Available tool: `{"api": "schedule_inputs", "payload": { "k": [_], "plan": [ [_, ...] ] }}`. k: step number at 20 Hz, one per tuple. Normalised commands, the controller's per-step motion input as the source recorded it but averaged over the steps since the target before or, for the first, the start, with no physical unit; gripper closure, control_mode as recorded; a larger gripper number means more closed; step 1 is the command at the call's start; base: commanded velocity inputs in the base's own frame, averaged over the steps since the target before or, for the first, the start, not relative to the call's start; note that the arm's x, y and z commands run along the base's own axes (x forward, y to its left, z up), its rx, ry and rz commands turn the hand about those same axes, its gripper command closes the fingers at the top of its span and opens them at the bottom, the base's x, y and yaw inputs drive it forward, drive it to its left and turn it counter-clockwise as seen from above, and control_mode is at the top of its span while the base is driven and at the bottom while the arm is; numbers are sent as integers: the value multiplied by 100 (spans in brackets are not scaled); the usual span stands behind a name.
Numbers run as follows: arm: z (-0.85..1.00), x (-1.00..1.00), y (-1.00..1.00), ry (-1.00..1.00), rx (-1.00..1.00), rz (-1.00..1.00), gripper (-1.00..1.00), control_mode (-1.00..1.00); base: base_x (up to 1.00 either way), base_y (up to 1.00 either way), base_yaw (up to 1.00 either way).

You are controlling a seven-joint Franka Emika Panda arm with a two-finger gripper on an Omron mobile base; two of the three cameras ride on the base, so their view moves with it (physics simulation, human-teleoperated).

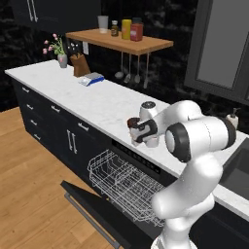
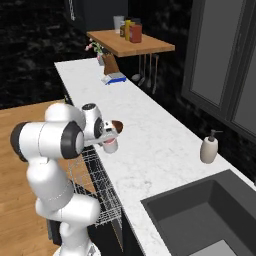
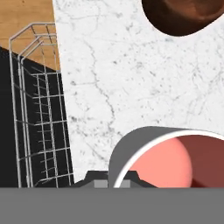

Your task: Pick up the cup and bowl from the counter, place them in the dishwasher, and close the dishwasher door.

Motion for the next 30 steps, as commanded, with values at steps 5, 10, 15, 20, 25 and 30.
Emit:
{"api": "schedule_inputs", "payload": {
  "k": [5, 10, 15, 20, 25, 30],
  "plan": [
    [0, -25, 100, 1, 0, 0, 100, -100, 0, 0, 0],
    [0, 2, 100, 4, 0, 0, 100, -100, 0, 0, 0],
    [-17, 11, 76, 0, -2, -2, 100, -100, 0, 0, 0],
    [-47, 12, 33, 0, -9, -1, 100, -100, 0, 0, 0],
    [-70, 10, 2, 0, -7, 0, 100, -100, 0, 0, 0],
    [-60, 17, 2, 0, -1, 0, 100, -100, 0, 0, 0]
  ]
}}
